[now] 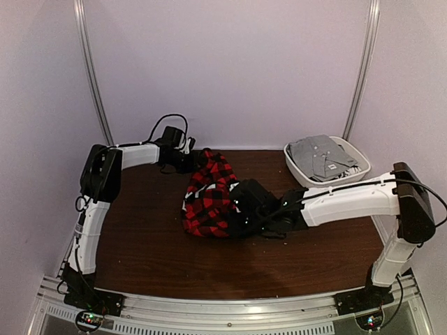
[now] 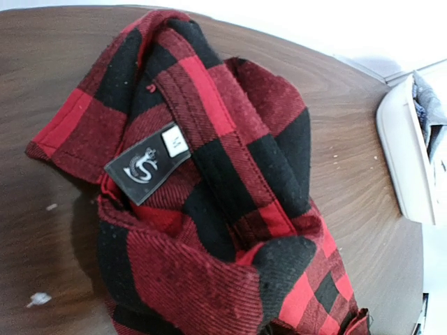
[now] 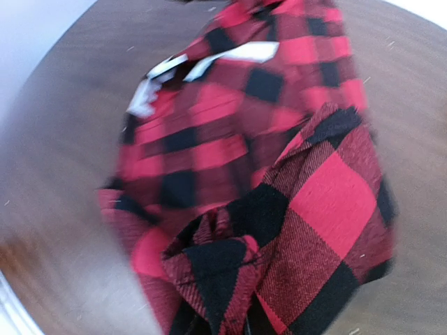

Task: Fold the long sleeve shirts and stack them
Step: Flatten out the crumpled shirt at the center of the board.

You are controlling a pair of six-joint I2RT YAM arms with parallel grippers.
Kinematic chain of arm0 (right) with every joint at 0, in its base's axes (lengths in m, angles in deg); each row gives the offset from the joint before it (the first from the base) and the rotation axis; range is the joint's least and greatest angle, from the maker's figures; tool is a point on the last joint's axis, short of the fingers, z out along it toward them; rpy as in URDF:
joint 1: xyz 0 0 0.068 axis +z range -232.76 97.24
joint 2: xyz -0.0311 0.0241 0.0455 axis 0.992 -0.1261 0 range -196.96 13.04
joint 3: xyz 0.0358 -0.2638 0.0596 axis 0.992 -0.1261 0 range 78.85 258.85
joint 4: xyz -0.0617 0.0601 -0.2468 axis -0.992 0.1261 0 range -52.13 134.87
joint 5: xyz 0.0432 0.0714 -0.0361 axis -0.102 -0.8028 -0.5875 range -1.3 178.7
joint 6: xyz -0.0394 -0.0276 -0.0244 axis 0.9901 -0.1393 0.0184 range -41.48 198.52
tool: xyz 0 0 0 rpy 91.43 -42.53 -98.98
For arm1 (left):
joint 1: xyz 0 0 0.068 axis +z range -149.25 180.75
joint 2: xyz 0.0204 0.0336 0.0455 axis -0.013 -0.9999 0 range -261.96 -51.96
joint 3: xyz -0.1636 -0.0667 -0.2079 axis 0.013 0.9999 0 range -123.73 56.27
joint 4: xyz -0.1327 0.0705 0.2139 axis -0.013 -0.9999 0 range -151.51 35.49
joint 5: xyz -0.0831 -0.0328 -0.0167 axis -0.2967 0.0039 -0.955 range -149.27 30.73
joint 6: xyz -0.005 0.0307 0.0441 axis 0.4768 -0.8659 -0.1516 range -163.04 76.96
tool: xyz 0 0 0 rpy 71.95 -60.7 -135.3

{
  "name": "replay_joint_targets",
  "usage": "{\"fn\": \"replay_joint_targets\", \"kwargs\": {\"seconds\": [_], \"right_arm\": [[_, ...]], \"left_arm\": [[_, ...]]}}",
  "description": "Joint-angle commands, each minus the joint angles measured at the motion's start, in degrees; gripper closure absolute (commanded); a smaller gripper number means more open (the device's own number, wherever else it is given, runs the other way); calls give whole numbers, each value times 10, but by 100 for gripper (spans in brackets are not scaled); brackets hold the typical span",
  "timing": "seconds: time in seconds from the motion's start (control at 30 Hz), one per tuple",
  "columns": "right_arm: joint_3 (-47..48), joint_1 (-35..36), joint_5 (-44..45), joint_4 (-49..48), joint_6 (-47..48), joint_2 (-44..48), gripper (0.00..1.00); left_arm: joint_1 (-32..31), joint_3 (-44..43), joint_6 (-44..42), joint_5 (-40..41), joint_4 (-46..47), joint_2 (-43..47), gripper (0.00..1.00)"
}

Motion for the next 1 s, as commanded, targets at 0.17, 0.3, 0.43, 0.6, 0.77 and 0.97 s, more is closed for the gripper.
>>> {"fn": "replay_joint_targets", "kwargs": {"seconds": [0.17,0.3,0.43,0.6,0.77,0.97], "right_arm": [[-30,125,-7,-73,-100,-61,77],[-32,127,-1,-67,-102,-39,45],[-42,127,11,-42,-92,9,33],[-46,122,44,-4,-73,64,24],[-35,74,46,19,-38,77,21],[5,11,20,13,21,45,22]], "left_arm": [[-21,-153,39,-41,18,-99,99],[-20,-201,32,-38,0,-114,81],[-14,-229,22,-25,-22,-112,52],[-1,-226,-1,10,-45,-81,17],[15,-201,-31,50,-63,-36,3],[44,-168,-46,98,-98,10,2]]}}
